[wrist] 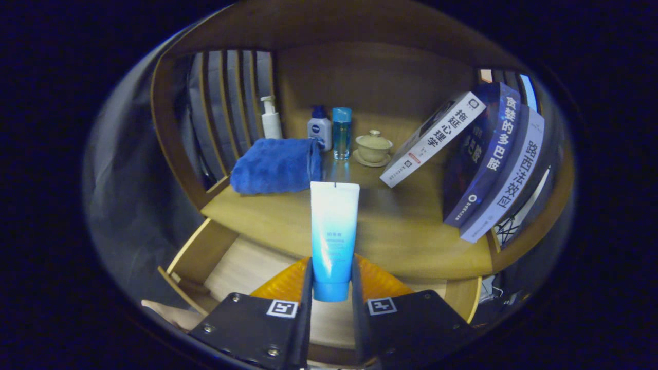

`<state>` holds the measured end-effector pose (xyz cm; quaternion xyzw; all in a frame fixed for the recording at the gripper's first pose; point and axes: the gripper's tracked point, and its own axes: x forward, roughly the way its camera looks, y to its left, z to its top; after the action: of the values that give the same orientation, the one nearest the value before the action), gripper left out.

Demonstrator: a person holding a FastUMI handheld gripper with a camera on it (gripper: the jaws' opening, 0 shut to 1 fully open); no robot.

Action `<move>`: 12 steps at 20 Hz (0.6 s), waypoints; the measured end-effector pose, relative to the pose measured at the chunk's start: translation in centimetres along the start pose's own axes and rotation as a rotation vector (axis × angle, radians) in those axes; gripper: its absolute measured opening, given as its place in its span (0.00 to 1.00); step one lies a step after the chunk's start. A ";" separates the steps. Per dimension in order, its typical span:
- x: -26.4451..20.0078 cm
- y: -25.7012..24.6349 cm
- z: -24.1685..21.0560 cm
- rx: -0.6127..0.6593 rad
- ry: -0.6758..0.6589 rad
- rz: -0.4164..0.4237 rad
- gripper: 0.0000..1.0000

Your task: Pull open the drawer, take out the items inside it, and place them on the countertop above the cabinet.

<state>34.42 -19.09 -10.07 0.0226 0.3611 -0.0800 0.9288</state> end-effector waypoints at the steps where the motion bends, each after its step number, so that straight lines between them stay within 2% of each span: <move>1: 1.1 -0.2 0.0 -0.001 0.007 -0.016 0.35; 6: 4.8 -0.1 0.0 0.000 0.032 -0.062 0.35; 10: 5.9 -0.2 1.0 -0.036 0.007 -0.101 0.35; 12: 6.1 -0.3 1.1 -0.031 -0.001 -0.113 0.38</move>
<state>39.52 -20.26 -13.36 -0.0120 0.3625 -0.1266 0.9233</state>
